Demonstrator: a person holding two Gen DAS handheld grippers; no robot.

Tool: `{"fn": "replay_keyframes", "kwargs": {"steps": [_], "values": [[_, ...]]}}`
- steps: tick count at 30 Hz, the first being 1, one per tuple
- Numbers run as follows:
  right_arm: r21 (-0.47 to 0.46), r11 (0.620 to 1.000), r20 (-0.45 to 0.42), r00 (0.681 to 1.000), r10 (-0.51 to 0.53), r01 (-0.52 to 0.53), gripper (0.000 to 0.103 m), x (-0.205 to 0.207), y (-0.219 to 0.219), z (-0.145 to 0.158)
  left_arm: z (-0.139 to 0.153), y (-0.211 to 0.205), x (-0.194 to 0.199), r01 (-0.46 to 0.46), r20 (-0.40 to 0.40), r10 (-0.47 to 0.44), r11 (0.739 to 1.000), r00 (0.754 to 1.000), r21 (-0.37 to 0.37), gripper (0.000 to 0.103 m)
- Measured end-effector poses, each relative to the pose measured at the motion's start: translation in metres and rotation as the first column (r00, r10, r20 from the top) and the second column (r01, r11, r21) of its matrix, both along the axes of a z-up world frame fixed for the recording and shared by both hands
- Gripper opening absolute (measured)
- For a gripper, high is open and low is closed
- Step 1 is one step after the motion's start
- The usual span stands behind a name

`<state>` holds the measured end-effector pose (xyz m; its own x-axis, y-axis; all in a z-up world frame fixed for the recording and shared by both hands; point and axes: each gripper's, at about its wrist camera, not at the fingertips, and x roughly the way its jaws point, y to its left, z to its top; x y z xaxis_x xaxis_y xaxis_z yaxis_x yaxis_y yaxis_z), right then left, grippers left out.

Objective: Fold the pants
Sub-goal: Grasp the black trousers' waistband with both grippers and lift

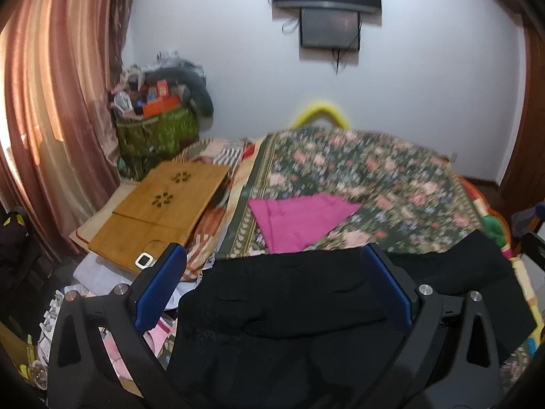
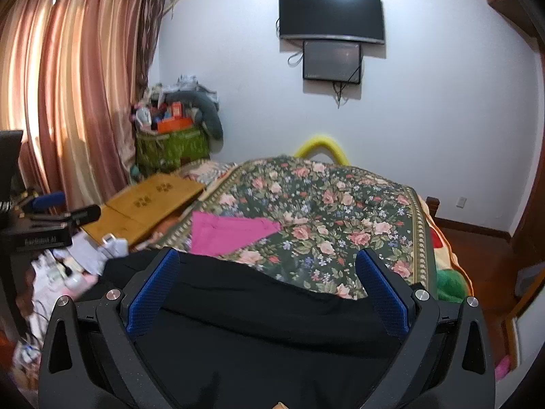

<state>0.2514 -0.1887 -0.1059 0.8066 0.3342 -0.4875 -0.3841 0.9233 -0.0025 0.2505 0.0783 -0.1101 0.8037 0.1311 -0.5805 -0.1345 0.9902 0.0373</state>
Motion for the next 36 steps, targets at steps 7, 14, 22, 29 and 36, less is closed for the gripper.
{"fn": "replay_keyframes", "kwargs": {"steps": [7,14,22,29,36], "values": [[-0.112,0.992,-0.122,0.992,0.045,-0.059,0.102,0.056,0.009,-0.043,-0.060,0.045,0.084,-0.031,-0.200,0.025,0.999,0.979,-0.031,0.102],[-0.125,0.985,-0.275,0.958,0.078,-0.116,0.100,0.112,0.008,-0.084,-0.129,0.098,0.152,-0.095,-0.420,0.040,0.989,0.907,-0.111,0.089],[-0.096,0.968,-0.467,0.869,0.162,-0.232,0.090,0.171,0.018,-0.129,-0.183,0.135,0.192,-0.162,-0.594,-0.010,0.958,0.804,-0.235,0.072],[-0.071,0.944,-0.623,0.754,0.211,-0.323,0.079,0.196,0.033,-0.171,-0.218,0.129,0.203,-0.184,-0.677,-0.012,0.959,0.736,-0.217,0.072],[-0.061,0.935,-0.590,0.768,0.249,-0.349,0.049,0.184,0.041,-0.178,-0.220,0.123,0.193,-0.173,-0.650,-0.006,0.962,0.760,-0.212,0.046]]}}
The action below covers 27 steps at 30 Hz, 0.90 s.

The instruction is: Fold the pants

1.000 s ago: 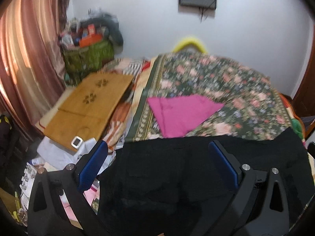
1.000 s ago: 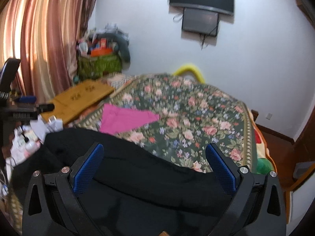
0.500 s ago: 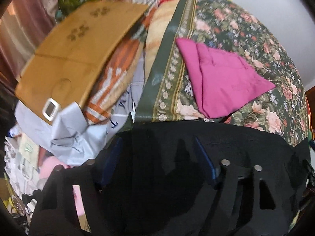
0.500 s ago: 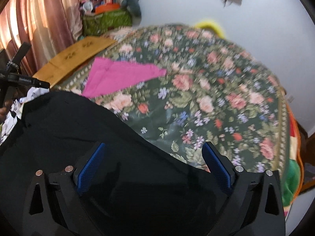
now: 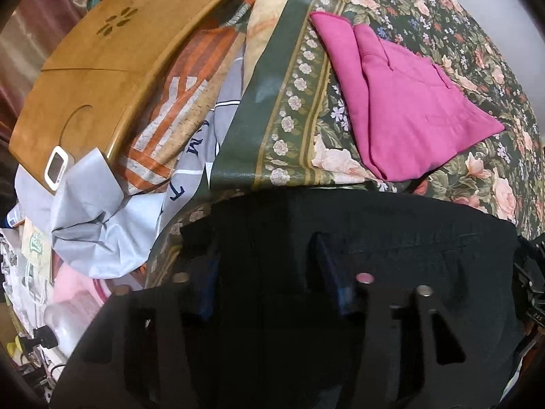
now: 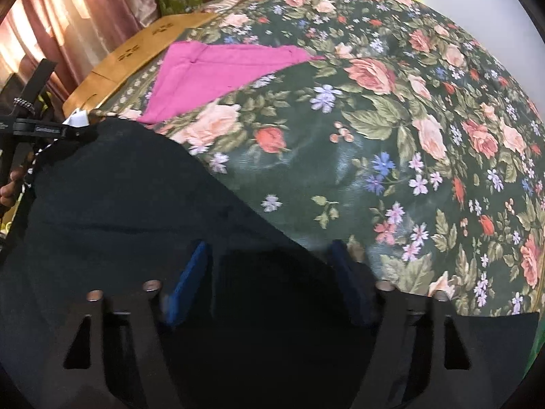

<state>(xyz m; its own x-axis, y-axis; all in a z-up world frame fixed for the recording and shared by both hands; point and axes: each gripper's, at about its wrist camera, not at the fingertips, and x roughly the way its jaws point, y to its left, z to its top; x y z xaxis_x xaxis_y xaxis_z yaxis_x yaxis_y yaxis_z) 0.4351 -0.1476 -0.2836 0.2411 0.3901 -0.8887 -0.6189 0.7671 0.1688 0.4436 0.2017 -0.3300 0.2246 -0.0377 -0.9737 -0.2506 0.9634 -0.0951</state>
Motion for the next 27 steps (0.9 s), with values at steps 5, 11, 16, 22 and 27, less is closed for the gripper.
{"fn": "replay_keyframes", "kwargs": {"steps": [5,11,16,22,27], "values": [[-0.065,0.998,0.092,0.996,0.008,-0.002,0.008,-0.014,0.014,-0.002,0.013,-0.009,-0.010,0.024,0.019,-0.025,0.996,1.000,0.082,0.014],[-0.122,0.991,0.176,0.984,-0.038,0.060,0.004,-0.018,0.008,0.014,0.056,-0.020,-0.028,0.064,0.115,-0.082,0.987,0.990,0.147,0.008],[-0.085,0.987,0.268,0.957,-0.106,0.133,0.004,-0.014,-0.006,0.052,0.108,-0.024,-0.030,0.071,0.238,-0.108,0.985,0.965,0.158,0.005],[-0.026,0.987,0.335,0.932,-0.140,0.157,0.004,-0.030,-0.020,0.102,0.153,-0.037,-0.032,0.083,0.338,-0.137,0.982,0.931,0.169,0.005],[-0.014,0.994,0.347,0.932,-0.101,0.113,0.004,-0.071,-0.029,0.121,0.158,-0.041,-0.053,0.101,0.346,-0.161,0.978,0.925,0.185,0.005]]}}
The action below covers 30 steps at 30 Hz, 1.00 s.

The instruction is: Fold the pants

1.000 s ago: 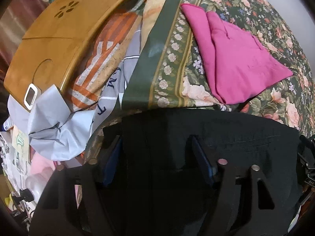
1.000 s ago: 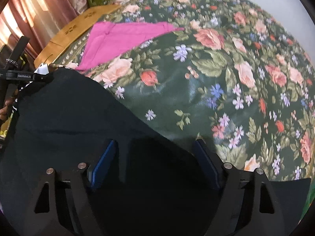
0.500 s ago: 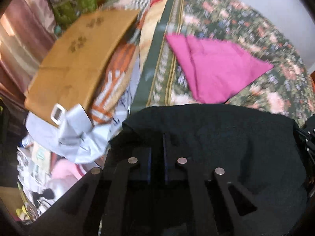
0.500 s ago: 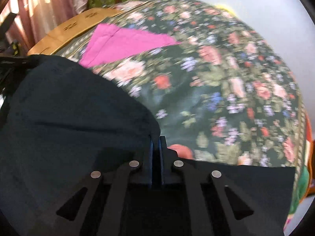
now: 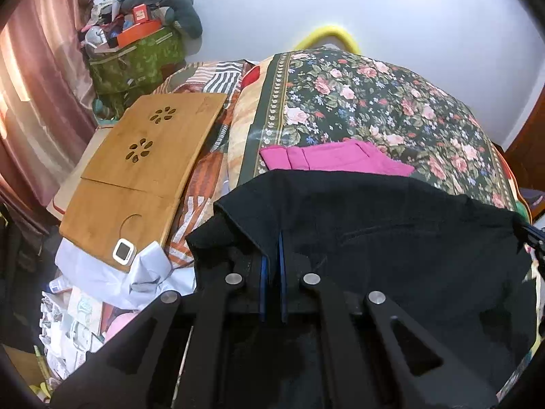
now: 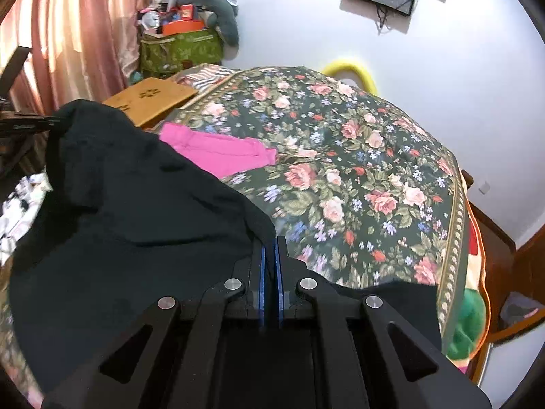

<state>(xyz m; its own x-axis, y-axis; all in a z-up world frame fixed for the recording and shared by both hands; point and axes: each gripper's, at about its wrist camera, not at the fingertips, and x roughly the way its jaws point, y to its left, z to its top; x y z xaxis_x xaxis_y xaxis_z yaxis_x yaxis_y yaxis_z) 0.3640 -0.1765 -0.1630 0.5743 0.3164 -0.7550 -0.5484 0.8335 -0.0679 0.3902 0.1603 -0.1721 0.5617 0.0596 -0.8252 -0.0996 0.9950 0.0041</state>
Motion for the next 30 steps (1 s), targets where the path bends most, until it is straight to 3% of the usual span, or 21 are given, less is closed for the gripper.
{"fn": "replay_keyframes", "kwargs": {"steps": [16,30], "values": [[0.083,0.994,-0.051,0.996,0.069,-0.065,0.004,-0.117,-0.007,-0.004,-0.013,0.025,-0.110,-0.018,0.009,0.018,0.997,1.000,-0.069,0.006],[0.080,0.993,-0.115,0.989,0.098,-0.089,0.005,-0.174,0.006,-0.045,-0.068,0.051,-0.178,-0.103,-0.082,0.089,0.980,0.993,-0.171,0.007]]}}
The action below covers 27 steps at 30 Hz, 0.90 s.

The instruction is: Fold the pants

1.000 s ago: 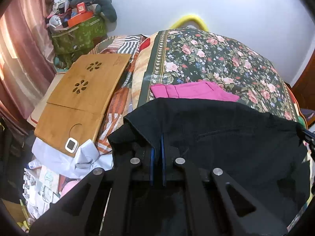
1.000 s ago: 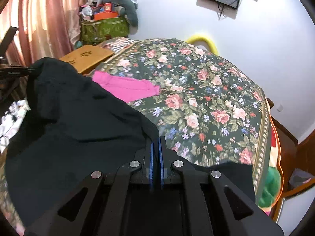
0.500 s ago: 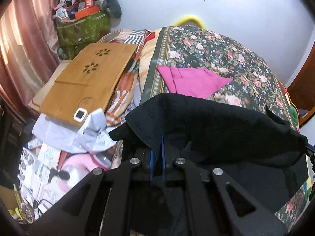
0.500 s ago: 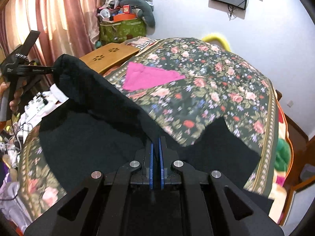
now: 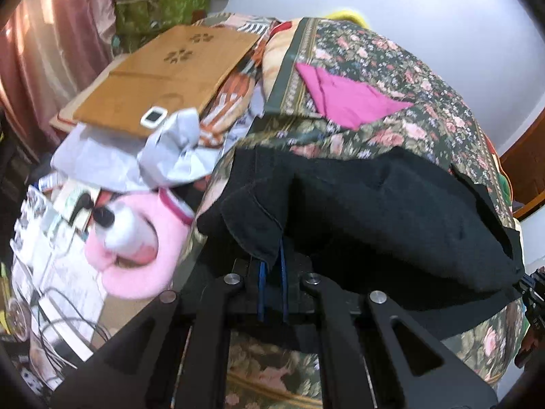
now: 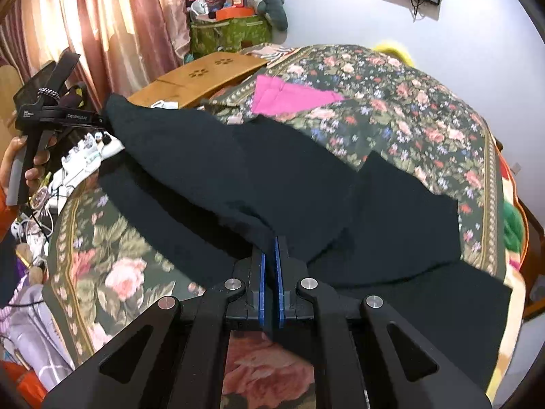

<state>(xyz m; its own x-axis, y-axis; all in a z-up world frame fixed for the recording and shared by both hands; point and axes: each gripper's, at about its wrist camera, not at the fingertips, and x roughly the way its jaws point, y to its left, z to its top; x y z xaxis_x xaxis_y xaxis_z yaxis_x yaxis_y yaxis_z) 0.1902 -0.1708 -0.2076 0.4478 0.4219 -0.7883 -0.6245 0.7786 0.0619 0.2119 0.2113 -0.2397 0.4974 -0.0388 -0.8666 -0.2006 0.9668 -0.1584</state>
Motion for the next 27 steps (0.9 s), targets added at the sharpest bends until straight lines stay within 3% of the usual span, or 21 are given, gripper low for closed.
{"fn": "replay_keyframes", "kwargs": {"steps": [5,9,11,18,22,27], "values": [[0.016,1.000,-0.009,1.000,-0.021,0.021,0.006,-0.005,-0.002,-0.001,-0.023,0.003,-0.016,-0.025,-0.049,0.025,1.000,0.998,0.013,0.014],[0.034,0.999,-0.038,0.999,-0.023,0.024,0.009,-0.005,-0.006,0.002,-0.044,0.004,-0.026,-0.049,-0.129,0.062,0.993,0.990,0.104,0.014],[0.037,0.999,-0.044,0.999,-0.019,0.020,0.010,-0.008,-0.007,0.003,-0.046,0.008,-0.033,-0.054,-0.132,0.066,0.994,0.989,0.093,0.014],[0.062,0.998,-0.069,0.997,-0.026,0.030,0.014,-0.013,-0.027,0.014,-0.016,0.011,-0.042,-0.069,-0.088,0.078,0.992,0.993,0.107,0.015],[0.072,0.995,-0.052,0.997,-0.059,0.063,0.015,-0.009,-0.043,0.025,0.011,0.002,-0.042,-0.066,-0.024,0.069,0.990,0.997,0.125,0.034],[0.100,0.987,-0.019,0.992,-0.122,0.123,0.028,0.009,-0.062,0.039,0.040,-0.017,-0.027,-0.033,0.044,0.029,0.993,0.999,0.116,0.051]]}}
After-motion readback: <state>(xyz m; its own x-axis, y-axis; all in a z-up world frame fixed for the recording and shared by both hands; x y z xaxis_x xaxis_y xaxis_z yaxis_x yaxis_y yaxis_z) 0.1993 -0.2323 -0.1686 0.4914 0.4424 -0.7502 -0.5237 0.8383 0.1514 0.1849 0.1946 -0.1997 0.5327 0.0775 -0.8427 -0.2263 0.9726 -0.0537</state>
